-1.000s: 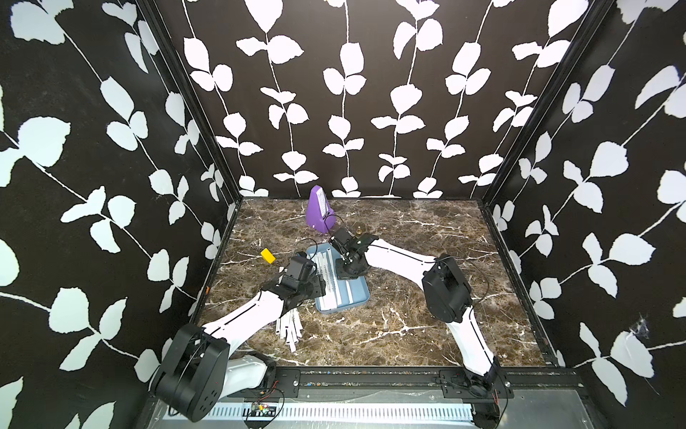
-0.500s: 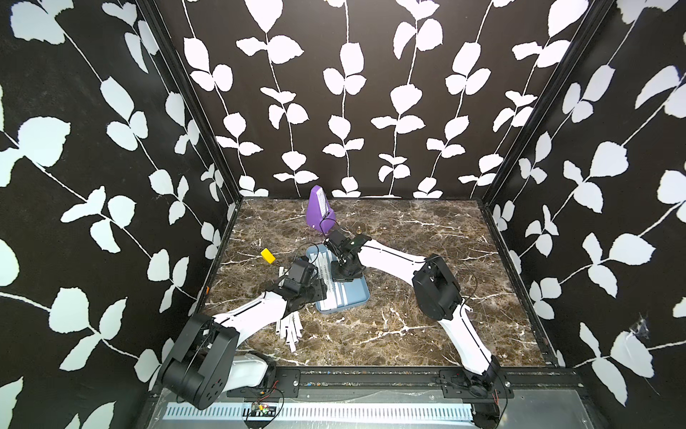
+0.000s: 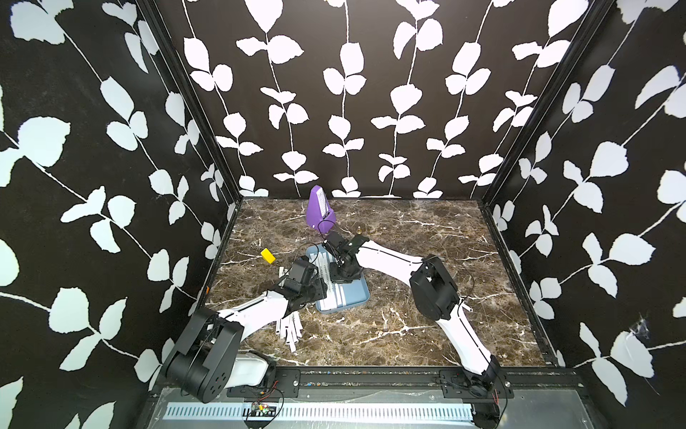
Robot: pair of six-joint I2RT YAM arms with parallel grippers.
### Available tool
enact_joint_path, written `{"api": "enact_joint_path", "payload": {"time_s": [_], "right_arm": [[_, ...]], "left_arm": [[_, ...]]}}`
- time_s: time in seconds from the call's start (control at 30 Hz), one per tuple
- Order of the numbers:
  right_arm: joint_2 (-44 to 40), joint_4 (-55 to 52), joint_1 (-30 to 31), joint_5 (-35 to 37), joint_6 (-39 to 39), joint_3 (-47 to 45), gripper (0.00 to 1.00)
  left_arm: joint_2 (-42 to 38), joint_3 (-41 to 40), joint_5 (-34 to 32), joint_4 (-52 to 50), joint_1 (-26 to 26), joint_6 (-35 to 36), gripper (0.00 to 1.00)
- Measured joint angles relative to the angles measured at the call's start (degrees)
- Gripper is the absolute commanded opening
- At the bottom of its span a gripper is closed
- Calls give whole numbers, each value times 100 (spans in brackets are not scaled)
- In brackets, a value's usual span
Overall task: Put the straws into the storage box
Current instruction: Place the straw in the storage box.
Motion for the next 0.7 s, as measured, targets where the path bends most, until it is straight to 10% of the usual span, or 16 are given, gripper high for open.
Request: {"api": "enact_joint_path", "payload": {"time_s": [0.7], "right_arm": [[-2, -144, 2, 7, -70, 330, 29]], "left_arm": [[-17, -17, 105, 92, 4, 2, 51]]}}
